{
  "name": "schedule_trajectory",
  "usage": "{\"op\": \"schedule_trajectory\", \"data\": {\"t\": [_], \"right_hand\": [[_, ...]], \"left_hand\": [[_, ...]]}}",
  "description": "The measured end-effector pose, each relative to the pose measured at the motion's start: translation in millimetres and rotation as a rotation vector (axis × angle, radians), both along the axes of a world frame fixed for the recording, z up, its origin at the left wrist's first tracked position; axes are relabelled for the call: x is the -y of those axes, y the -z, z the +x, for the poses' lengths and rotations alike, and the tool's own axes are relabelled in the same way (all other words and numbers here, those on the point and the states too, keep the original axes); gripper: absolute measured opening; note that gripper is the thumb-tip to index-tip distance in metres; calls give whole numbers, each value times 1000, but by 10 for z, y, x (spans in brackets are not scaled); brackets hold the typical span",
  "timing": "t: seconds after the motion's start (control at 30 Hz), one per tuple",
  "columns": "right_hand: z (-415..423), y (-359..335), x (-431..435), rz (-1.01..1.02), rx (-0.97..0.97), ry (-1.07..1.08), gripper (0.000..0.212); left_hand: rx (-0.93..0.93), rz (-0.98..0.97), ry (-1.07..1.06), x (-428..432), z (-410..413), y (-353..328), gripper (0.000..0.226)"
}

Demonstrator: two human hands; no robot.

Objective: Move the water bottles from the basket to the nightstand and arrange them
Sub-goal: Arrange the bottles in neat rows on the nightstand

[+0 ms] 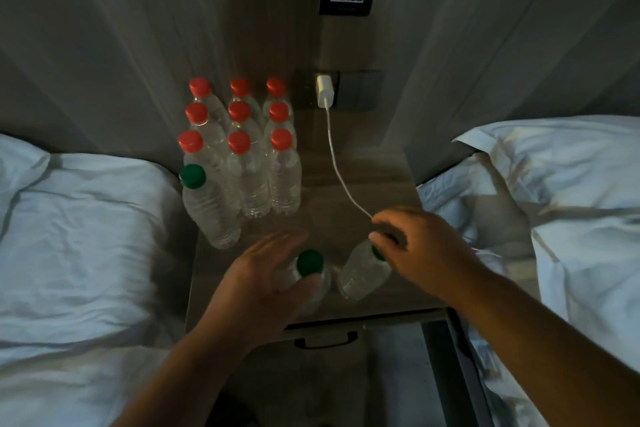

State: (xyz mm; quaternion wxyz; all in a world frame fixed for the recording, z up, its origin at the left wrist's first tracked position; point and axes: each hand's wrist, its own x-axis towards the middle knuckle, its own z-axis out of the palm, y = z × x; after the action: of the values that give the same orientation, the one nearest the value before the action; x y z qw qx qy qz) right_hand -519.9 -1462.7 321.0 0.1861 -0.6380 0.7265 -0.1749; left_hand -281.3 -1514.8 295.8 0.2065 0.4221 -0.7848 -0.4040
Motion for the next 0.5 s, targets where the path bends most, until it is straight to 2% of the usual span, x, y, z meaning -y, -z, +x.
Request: {"op": "schedule_trajectory", "data": {"t": [0.1,0.2,0.33,0.4,0.5], "right_hand": [[-29,111,-144,73,39,-19,51],[-28,265,-204,21,72,-34,60],[-23,415,-195,-33,92,64,37],[11,425,-176,-53,98,48,30],[80,436,-75,-30,84,23,25]], "left_hand": [[75,-8,-16,-59,-118,37,48],[88,-16,-91,-98,-140,110,48],[52,-14,-183,-150,-150,124,33],[58,-38,-229,-124,-121,140,26],[41,-27,-328,-6,-39,174,35]]}}
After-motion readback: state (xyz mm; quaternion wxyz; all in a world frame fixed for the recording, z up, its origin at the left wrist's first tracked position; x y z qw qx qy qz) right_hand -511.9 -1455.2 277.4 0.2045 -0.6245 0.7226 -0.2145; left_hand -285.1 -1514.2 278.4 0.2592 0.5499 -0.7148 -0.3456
